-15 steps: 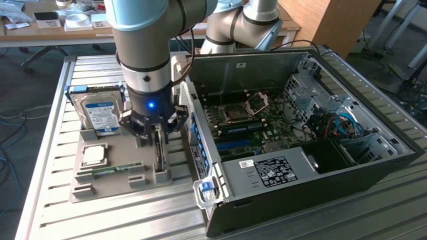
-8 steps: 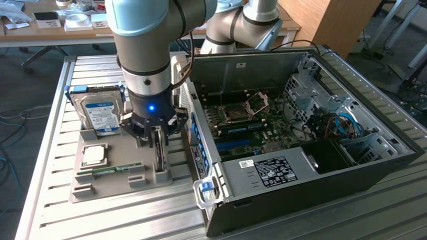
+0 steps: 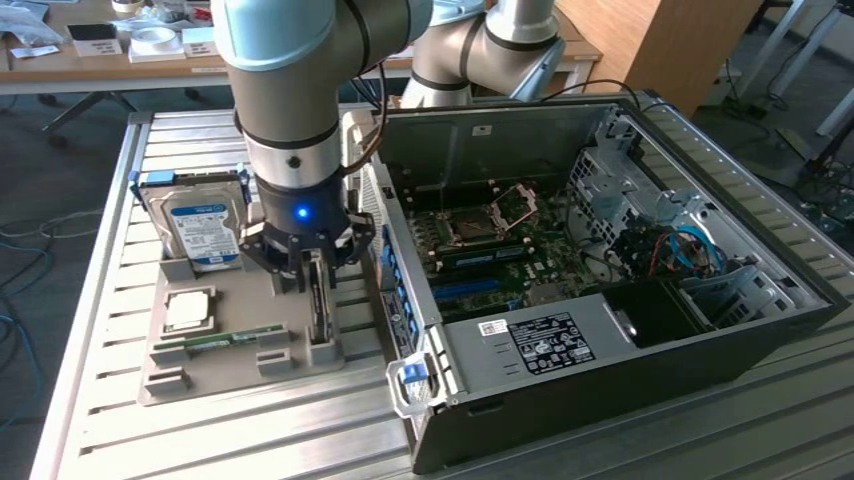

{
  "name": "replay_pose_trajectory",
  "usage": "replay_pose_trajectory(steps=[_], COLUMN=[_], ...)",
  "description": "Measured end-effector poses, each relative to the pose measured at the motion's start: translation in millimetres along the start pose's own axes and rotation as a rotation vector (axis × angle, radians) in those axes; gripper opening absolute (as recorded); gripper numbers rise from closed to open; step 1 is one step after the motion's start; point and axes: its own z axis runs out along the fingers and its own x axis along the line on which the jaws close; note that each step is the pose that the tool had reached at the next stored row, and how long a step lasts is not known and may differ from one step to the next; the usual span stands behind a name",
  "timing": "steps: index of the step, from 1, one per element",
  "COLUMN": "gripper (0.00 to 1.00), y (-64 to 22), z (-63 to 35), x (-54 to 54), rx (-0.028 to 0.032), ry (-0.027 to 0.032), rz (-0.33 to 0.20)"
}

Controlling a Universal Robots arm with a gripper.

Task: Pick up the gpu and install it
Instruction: 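Pick up the gpu and move the gpu toward the slot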

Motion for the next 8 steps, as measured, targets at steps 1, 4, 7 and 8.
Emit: replay_pose_trajectory(steps=[1, 4, 7, 8], gripper=[0.42, 0.42, 0.42, 0.42], y=[0.2, 0.3, 0.4, 0.2], z=[0.1, 0.1, 0.1, 0.1], x=[0.0, 0.1, -0.2, -0.4], rx=[-0.0001, 0.0002, 0.0001, 0.0001], ry=[0.0000, 0.0001, 0.0001, 0.0002], rz=[0.000, 0.000, 0.000, 0.000])
